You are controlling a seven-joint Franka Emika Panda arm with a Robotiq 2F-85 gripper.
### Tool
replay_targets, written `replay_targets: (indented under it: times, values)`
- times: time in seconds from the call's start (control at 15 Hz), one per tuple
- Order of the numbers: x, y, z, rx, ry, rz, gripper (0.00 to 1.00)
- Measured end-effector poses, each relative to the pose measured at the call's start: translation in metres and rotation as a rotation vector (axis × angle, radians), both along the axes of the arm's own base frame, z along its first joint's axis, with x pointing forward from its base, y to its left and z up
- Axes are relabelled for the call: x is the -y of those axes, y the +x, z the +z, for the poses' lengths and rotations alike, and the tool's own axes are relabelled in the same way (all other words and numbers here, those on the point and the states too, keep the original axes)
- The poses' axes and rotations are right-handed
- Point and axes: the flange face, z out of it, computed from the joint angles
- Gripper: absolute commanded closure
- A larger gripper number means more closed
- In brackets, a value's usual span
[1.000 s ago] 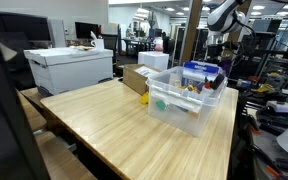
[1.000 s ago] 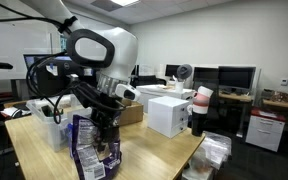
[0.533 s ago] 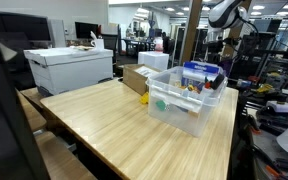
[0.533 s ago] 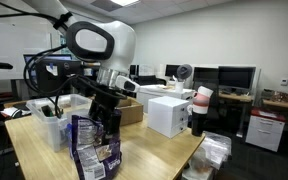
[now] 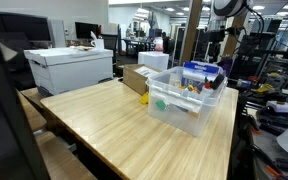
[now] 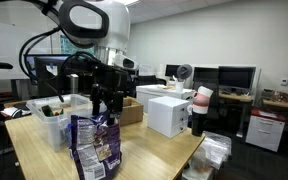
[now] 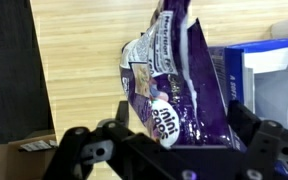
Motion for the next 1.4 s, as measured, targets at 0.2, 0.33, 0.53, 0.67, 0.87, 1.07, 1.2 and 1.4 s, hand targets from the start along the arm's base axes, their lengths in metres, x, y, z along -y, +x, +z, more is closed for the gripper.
replay_targets:
  times: [0.2,0.33,0.53,0.67,0.87,1.07,1.2,1.4]
  values:
    - [-0.007,0.002,0.021,0.042,-0.015,0.017,0.0]
    - [-0.012,0.004,0.031,0.064,-0.022,0.03,0.0]
    - [-0.027,0.008,0.044,0.091,-0.031,0.062,0.0]
    - [-0.047,0.015,0.049,0.097,-0.04,0.115,0.0]
    - [-0.085,0.026,0.049,0.094,-0.04,0.216,0.0]
    - [-0.133,0.037,0.043,0.081,-0.033,0.337,0.0]
    - [-0.146,0.039,0.041,0.074,-0.031,0.378,0.0]
    - [-0.174,0.043,0.035,0.061,-0.026,0.455,0.0]
